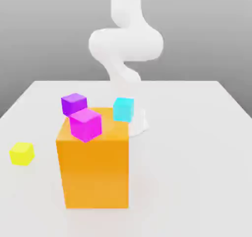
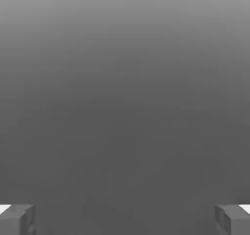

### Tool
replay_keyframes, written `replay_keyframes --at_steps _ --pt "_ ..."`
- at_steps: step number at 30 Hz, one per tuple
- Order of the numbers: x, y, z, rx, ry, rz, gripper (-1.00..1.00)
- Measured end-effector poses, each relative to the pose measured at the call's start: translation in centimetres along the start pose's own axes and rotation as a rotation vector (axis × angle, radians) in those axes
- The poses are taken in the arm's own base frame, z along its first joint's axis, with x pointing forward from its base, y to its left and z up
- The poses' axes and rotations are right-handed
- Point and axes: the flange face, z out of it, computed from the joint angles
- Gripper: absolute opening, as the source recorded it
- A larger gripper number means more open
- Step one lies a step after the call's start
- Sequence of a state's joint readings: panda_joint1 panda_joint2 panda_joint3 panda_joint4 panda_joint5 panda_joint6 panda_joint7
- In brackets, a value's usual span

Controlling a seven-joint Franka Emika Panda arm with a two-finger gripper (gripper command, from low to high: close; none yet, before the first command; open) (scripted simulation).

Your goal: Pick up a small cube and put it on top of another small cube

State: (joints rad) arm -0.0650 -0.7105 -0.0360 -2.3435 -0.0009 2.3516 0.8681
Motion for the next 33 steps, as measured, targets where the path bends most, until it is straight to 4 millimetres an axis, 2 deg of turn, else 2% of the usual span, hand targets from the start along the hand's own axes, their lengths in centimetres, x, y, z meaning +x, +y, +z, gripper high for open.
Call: replay_keyframes --at_steps 2,5,8,11,14,16,18,21,27,28,33 --pt "2.2 3.4 4.8 -0.079 -0.011 0.135 0.00" --pt "4.8 9.4 10.9 -0.189 -0.020 0.330 0.00" --pt "6.3 16.4 15.9 -0.297 -0.019 0.527 0.00" --pt "6.8 24.2 19.8 -0.403 -0.011 0.728 0.00" --pt "6.1 32.4 22.6 -0.509 0.004 0.930 0.00" --pt "4.8 37.8 23.8 -0.580 0.018 1.065 0.00" --pt "3.3 44.0 24.0 -0.654 0.046 1.225 0.00" --pt "-0.3 50.9 24.6 -0.756 0.072 1.412 0.00" --pt "-3.6 55.0 28.9 -0.787 0.076 1.450 0.00" --pt "-4.0 55.4 29.5 -0.788 0.076 1.451 -1.00" --pt "-4.0 55.4 29.5 -0.787 0.077 1.451 -1.00"
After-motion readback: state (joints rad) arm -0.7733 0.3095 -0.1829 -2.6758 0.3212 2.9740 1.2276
